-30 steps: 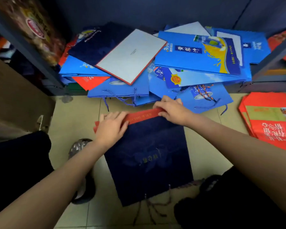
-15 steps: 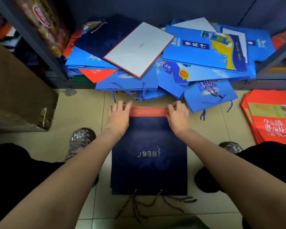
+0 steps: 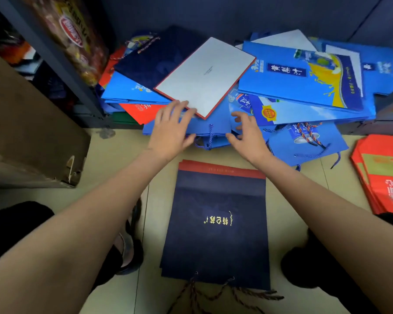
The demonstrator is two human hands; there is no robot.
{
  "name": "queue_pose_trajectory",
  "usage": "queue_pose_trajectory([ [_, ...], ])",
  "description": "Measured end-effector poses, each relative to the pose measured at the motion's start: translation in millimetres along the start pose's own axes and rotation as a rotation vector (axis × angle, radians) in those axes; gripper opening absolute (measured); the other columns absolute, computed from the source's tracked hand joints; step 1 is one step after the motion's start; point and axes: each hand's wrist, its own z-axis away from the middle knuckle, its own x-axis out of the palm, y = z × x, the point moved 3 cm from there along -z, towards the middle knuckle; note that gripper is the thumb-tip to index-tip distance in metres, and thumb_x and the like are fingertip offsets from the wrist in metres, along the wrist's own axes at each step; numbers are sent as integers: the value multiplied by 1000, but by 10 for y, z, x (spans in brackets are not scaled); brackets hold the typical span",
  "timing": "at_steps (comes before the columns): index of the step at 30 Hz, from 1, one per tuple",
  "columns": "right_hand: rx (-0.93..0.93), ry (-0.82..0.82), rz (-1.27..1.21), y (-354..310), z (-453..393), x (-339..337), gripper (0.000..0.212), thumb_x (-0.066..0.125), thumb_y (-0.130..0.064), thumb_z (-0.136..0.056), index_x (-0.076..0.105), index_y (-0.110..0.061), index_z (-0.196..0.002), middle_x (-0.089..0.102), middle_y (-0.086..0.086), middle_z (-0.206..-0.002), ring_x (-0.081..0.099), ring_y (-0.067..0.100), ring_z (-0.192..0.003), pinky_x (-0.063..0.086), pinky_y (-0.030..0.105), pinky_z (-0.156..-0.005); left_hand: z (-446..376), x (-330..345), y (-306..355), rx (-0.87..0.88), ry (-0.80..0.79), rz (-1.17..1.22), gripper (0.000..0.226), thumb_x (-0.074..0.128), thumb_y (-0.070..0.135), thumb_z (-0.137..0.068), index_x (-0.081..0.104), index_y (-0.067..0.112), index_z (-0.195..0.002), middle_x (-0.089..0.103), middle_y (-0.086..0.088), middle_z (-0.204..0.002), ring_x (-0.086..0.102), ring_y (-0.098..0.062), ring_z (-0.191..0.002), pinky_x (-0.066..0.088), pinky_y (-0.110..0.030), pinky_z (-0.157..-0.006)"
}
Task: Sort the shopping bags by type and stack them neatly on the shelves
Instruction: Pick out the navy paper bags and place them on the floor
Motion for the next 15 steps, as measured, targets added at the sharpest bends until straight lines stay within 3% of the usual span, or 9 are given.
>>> queue_pose_trajectory([
  [2,90,-13,-110,-40,-117,1,50,56,-8,-90,37,-10,-135,43,14,-131,51,24,-112,44,29,-91,-204,71,56,-75,-131,52,50,59,33,-87,49,10,-130,38,-14,-144,28,-34,-137,25,-44,-109],
  [5,263,-70,-341,-50,-269,30,52,51,-3,-92,31,-12,-139,46,9,-130,51,18,-97,43,22,-74,-498,203,107,-154,-226,19,57,51,40,-92,35,15,-140,18,-13,-154,12,-31,-143,14,-41,-115],
  [7,310,-138,-314,-24,-319,58,54,49,-1,-92,29,-13,-140,46,11,-133,50,19,-93,44,28,-75,-654,266,144,-141,-317,-95,59,54,40,-90,33,14,-138,23,-16,-150,20,-33,-138,22,-43,-110],
  [9,337,-164,-310,18,-332,43,53,49,-2,-92,30,-12,-140,47,13,-134,49,20,-92,43,24,-69,-787,206,214,-109,-313,-196,47,52,28,-90,38,8,-130,42,-17,-134,39,-34,-124,36,-43,-95],
  [10,343,-151,-331,37,-339,13,53,50,-4,-92,29,-12,-141,47,13,-134,50,20,-95,43,22,-70,-820,149,250,-105,-297,-223,40,48,21,-90,40,5,-126,49,-18,-126,47,-35,-116,40,-42,-87],
  [12,266,-68,-303,43,-365,-103,62,56,-6,-90,27,-15,-143,43,13,-137,50,24,-113,44,28,-90,-817,-15,297,-91,-240,-204,32,41,14,-92,43,4,-122,59,-19,-115,56,-40,-104,42,-41,-75],
  [13,178,-11,-208,30,-377,-191,68,60,-5,-87,26,-16,-145,38,14,-140,44,27,-123,39,32,-102,-758,-110,297,-49,-175,-168,30,40,16,-93,45,5,-121,63,-19,-109,59,-41,-97,41,-40,-69],
  [15,4,107,61,-16,-394,-413,75,64,-4,-82,27,-19,-146,27,13,-147,31,31,-133,27,35,-109,-554,-368,282,148,45,-60,27,39,22,-89,52,7,-108,68,-16,-82,65,-38,-70,40,-34,-55],
])
